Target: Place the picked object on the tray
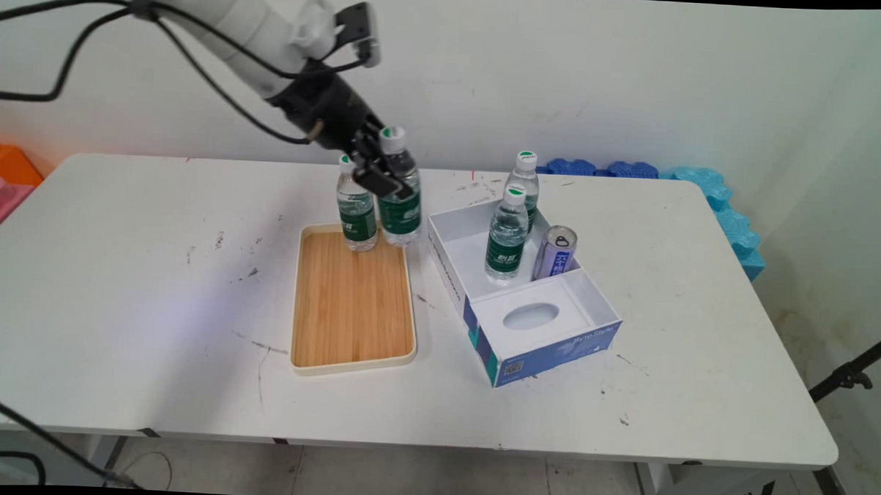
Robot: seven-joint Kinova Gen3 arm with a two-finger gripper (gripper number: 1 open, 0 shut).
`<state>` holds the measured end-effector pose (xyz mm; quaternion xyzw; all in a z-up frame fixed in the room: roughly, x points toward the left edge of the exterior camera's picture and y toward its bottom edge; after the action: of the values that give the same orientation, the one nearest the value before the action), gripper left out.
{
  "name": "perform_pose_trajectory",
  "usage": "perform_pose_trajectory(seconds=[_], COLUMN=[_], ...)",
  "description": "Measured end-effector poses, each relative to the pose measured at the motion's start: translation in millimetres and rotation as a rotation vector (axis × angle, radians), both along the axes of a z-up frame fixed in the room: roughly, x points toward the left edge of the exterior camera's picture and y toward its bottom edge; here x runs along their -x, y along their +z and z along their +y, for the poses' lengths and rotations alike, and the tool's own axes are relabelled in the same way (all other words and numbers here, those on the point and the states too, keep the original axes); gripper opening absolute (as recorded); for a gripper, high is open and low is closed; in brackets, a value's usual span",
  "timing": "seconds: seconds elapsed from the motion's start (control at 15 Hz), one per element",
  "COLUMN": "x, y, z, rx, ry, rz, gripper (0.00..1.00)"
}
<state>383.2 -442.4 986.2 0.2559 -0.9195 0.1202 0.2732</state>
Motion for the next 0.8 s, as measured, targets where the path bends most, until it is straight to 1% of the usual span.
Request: perform_pose_trajectory(seconds=[0.2, 0.47, 0.8], x=[-24.0, -50.8, -84.7], y=[-4.9, -15.4, -31.7], z=[20.0, 41.9, 54.1], rx=[-0.005, 0.005, 0.028], ry=[0.047, 0.109, 0.177], rz=[0.009, 0.006, -0.007], gripper=[0.0, 0.0, 0.0])
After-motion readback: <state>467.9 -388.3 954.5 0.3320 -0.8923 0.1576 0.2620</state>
